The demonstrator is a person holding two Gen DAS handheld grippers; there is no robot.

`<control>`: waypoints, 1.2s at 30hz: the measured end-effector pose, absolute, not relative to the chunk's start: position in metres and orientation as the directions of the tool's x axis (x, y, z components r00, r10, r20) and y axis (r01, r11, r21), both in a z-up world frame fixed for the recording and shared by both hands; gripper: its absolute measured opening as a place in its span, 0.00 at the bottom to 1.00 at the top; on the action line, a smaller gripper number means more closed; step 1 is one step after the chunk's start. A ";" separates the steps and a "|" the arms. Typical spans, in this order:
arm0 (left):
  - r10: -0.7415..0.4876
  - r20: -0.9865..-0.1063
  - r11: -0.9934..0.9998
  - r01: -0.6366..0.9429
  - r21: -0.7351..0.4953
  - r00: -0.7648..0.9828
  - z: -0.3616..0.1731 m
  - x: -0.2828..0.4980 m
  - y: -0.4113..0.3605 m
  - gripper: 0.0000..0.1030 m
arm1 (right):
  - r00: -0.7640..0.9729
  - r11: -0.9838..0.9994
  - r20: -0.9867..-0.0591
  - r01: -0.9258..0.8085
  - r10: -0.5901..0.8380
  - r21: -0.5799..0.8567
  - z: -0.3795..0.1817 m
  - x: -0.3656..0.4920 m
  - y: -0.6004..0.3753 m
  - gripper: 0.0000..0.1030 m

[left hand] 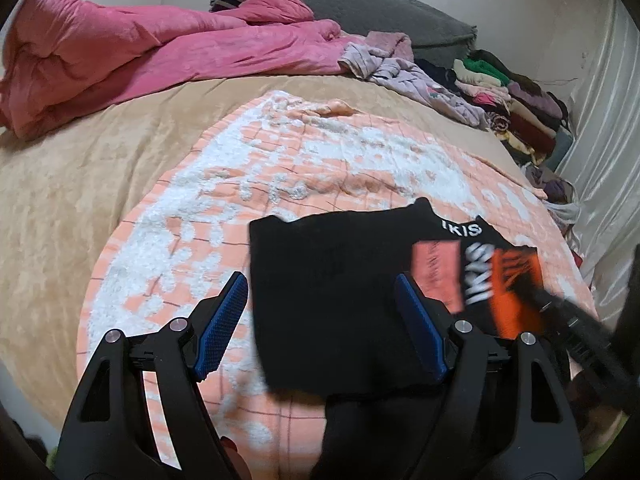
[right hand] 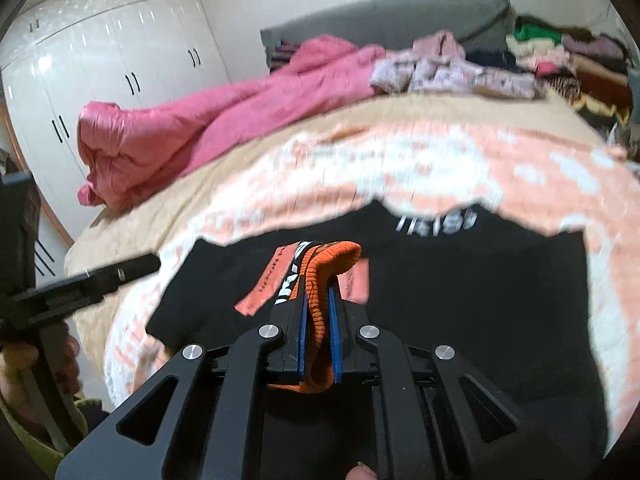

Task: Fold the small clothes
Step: 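Straighten the held cuff on the shirt body with the right tool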

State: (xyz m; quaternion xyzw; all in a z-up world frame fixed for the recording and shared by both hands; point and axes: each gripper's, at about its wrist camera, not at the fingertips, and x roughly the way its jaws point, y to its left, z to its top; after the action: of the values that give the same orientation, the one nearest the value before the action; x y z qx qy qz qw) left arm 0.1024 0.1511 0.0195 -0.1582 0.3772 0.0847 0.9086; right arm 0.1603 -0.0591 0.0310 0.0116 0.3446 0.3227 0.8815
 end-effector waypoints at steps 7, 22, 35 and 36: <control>0.034 -0.708 0.926 -0.289 -0.243 0.705 0.022 0.100 0.160 0.66 | 0.646 0.837 -0.560 -0.517 0.518 0.179 0.060 0.177 -0.093 0.08; 0.029 -0.727 0.955 -0.233 -0.181 0.686 0.020 0.121 0.135 0.66 | 0.705 0.919 -0.601 -0.364 0.376 0.149 0.032 0.194 -0.160 0.08; 0.011 -0.755 0.986 -0.132 -0.100 0.655 -0.003 0.159 0.085 0.66 | 0.710 0.939 -0.624 -0.322 0.326 0.125 0.020 0.196 -0.171 0.08; 0.011 -0.759 0.987 -0.131 -0.098 0.651 -0.005 0.162 0.083 0.66 | 0.711 0.940 -0.625 -0.320 0.323 0.121 0.019 0.196 -0.171 0.08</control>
State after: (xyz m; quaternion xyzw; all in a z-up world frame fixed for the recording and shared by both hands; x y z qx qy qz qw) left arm 0.1618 0.0832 -0.0054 -0.0719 0.4158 0.0392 0.9057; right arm 0.1960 -0.1714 0.0193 0.0021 0.3381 0.1738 0.9249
